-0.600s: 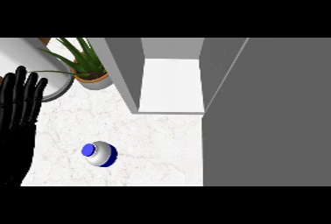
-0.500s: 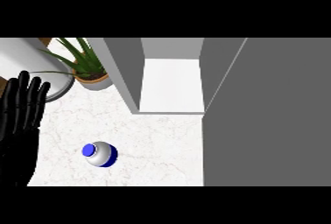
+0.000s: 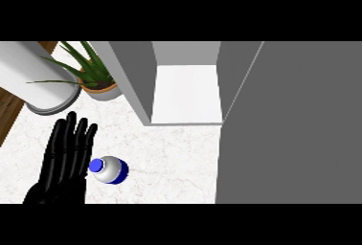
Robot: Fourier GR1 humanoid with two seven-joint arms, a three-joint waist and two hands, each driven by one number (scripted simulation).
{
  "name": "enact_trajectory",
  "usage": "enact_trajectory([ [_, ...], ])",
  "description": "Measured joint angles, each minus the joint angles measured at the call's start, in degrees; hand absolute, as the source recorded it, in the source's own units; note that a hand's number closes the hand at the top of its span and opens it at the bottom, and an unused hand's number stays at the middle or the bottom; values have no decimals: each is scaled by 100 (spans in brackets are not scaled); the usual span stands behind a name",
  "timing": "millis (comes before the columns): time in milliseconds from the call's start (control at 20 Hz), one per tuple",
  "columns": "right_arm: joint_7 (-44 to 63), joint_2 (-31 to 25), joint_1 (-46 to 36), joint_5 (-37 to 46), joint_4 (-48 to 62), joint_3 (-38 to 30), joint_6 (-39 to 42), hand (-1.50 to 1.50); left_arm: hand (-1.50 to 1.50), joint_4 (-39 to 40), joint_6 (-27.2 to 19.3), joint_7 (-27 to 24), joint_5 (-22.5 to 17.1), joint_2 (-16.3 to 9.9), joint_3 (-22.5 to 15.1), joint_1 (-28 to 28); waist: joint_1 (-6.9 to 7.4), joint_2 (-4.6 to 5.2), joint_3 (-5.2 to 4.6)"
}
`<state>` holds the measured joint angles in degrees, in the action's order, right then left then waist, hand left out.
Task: Pick up the bottled water, place it into the cabinet and close the cabinet
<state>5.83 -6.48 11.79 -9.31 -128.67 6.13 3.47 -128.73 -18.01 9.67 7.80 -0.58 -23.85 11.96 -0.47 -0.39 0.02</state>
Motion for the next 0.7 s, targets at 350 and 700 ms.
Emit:
enact_trajectory([
  [350,339,-349,818,-858,-763,-420,494,-150,-150,-575,-1174,679,1119,46,-1816,455,7,-2,7],
  [700,557,-439,933,-961,-844,-729,648,-150,-150,-578,-1796,1155,1821,24,-2490,414,31,-5,5],
])
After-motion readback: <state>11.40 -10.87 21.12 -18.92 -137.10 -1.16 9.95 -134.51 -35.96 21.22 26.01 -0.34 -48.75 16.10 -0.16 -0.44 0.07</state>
